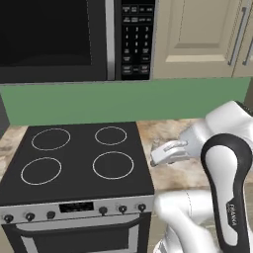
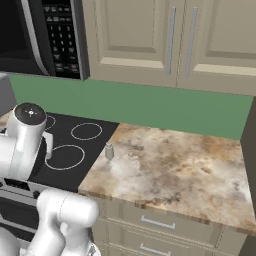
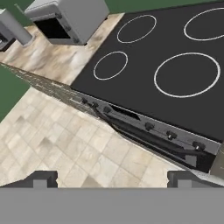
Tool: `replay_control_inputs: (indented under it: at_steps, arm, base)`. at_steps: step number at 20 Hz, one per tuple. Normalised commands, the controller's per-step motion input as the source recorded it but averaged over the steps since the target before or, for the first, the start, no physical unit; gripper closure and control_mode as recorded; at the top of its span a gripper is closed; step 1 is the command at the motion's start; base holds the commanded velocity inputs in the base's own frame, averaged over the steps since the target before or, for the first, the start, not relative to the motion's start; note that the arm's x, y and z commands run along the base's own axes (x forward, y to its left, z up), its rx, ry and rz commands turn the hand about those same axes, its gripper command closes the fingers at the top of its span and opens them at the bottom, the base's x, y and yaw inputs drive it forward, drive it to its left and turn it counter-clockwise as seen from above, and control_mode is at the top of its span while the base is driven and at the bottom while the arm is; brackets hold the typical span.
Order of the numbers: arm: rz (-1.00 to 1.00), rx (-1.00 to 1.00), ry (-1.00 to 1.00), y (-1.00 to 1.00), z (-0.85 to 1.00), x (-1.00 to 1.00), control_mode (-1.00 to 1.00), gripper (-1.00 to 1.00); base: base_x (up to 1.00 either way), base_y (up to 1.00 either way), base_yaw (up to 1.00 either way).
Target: Collect the paprika, ketchup, and shaker from the cabinet and place them next to the stove.
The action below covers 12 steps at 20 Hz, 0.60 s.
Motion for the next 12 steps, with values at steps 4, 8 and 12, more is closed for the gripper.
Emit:
replay_control_inputs:
  at_steps: [4,8,12]
  arm:
    - [0.00,0.00,0.00,0.00,0.00,0.00,1.00,-1.00]
    - [0.00,0.00,0.00,0.00,0.00,0.00,1.00,-1.00]
    - [0.00,0.00,0.00,0.00,0.00,0.00,1.00,-1.00]
  base:
    - [-0.93,0.87,0.03]
    - [-0.72,1.00,0.13]
    - [-0.36,1.00,0.29]
